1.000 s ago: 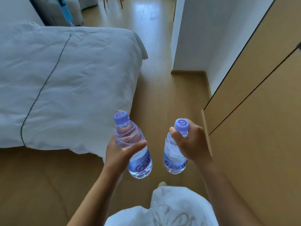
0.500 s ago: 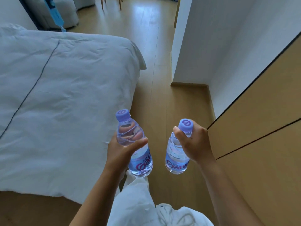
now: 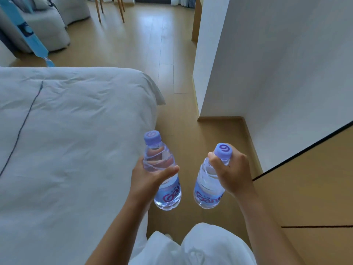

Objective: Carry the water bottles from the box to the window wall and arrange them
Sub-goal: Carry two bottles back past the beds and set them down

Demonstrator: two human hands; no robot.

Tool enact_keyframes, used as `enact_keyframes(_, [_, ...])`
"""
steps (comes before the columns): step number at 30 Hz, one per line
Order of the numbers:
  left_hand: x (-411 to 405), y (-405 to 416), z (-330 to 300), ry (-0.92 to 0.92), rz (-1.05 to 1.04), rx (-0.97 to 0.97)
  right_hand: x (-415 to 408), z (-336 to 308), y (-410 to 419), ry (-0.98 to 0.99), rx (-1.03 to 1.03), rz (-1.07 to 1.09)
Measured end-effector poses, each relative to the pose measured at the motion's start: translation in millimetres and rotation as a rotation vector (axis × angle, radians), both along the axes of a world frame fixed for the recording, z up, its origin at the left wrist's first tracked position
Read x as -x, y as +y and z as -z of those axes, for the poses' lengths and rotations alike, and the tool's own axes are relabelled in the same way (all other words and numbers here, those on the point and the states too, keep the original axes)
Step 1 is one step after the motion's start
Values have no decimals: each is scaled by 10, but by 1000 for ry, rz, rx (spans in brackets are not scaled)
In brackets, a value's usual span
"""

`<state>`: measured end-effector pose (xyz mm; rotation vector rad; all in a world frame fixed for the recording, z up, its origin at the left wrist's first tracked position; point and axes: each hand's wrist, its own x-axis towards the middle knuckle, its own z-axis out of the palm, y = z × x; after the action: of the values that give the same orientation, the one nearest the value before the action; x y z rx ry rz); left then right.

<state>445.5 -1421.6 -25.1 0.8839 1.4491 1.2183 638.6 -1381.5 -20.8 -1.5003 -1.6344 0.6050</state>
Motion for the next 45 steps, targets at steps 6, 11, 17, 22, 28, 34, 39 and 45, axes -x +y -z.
enact_keyframes(6, [40, 942, 93, 12, 27, 35, 35, 96, 985, -21, 9, 20])
enact_keyframes(11, [-33, 1857, 182, 11, -21, 50, 18, 136, 1978, -51, -2, -31])
enact_keyframes(17, [-230, 3122, 150, 57, -98, 67, -142, 43, 3421, -48, 1, -94])
enact_keyframes(22, [-323, 3903, 114, 72, -130, 68, -245, 14, 4281, -43, -17, -104])
enact_keyframes(28, [-264, 4707, 182, 64, -140, 85, -243, 133, 5104, -32, 5, -76])
enact_keyframes(34, [-51, 5718, 236, 52, -72, 65, -29, 212, 6003, -27, 21, -45])
enact_keyframes(39, [295, 6833, 182, 53, 13, 23, 322, 162, 6994, -40, 19, -10])
enact_keyframes(45, [881, 8078, -40, 15, 62, 4, 807, -17, 8206, -21, -46, 52])
